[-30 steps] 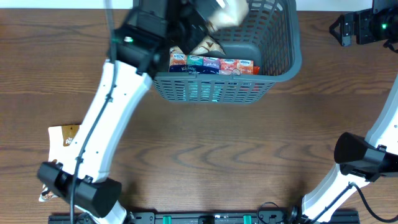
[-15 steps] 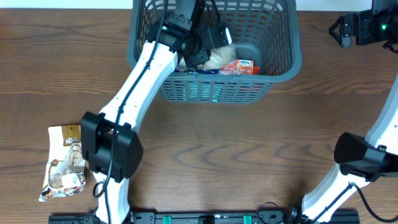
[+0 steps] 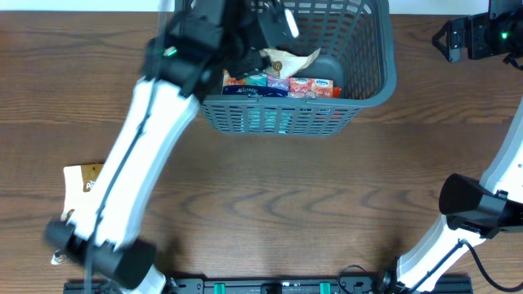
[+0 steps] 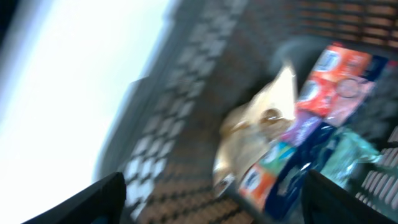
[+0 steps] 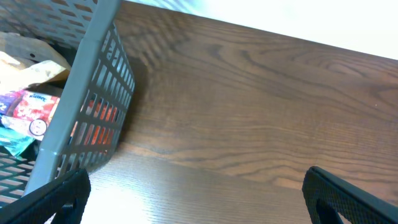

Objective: Pack container
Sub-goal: 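Carry the pouch into the basket, release it, withdraw left gripper, then grasp the brown-labelled PawTree treat pouch with the left gripper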

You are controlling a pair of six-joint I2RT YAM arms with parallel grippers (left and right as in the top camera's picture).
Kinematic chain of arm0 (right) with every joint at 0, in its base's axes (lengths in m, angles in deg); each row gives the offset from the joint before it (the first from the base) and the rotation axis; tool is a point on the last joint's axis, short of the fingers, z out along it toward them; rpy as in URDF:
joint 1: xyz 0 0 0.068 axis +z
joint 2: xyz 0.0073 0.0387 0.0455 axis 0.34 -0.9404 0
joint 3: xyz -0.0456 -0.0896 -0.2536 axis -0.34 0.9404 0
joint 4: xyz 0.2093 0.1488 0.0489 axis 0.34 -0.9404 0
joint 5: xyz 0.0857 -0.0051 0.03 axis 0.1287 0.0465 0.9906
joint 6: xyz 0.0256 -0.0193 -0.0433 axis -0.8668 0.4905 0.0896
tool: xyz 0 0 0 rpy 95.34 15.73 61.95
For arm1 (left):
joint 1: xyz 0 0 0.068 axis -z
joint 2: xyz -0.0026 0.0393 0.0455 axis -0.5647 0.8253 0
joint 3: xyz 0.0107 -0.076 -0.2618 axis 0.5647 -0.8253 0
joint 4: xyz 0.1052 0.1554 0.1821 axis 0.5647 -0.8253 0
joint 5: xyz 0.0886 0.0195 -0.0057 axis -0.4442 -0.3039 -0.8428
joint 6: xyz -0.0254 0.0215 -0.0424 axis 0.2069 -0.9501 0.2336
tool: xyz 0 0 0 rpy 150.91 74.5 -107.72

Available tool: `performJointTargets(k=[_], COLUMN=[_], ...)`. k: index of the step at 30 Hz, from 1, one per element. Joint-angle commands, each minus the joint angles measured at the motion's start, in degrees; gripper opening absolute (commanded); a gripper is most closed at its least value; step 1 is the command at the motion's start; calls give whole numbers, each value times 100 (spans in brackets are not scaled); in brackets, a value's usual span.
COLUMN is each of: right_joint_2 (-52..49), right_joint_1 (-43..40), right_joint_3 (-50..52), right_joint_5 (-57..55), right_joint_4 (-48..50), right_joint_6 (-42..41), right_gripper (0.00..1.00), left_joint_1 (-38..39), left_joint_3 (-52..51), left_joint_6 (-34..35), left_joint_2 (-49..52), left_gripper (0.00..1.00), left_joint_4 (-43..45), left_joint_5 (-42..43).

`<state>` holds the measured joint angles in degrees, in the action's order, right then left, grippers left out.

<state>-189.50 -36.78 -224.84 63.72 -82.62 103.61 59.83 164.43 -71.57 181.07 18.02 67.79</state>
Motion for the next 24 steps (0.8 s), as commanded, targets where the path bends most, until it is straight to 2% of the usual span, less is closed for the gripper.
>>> performJointTargets(k=[1, 4, 7, 12, 18, 24], right_joint_2=[116, 114, 114, 114, 114, 114], right_joint_1=[11, 11, 11, 11, 11, 11], right_joint_3=[17, 17, 17, 17, 17, 17], right_joint_5=[70, 70, 70, 90, 111, 109], right_joint_4=[-20, -20, -20, -17, 61, 138], right_joint_6=[63, 63, 63, 63, 63, 63], right_gripper=[99, 99, 99, 99, 99, 99], left_joint_1=[-203, -560, -1084, -2199, -3263, -3971], left_joint_3=[94, 94, 94, 92, -129, -1108], left_joint_6=[800, 1762, 2763, 4223, 4485, 4760], left_joint_2=[-391, -684, -916, -1250, -1851, -2876], left_gripper=[82, 84, 100, 99, 99, 99], left_joint_4=[-310, -1049, -1919, -3294, -3786, -3757], left_joint_5=[-1381, -1993, -1991, -1989, -1989, -1982])
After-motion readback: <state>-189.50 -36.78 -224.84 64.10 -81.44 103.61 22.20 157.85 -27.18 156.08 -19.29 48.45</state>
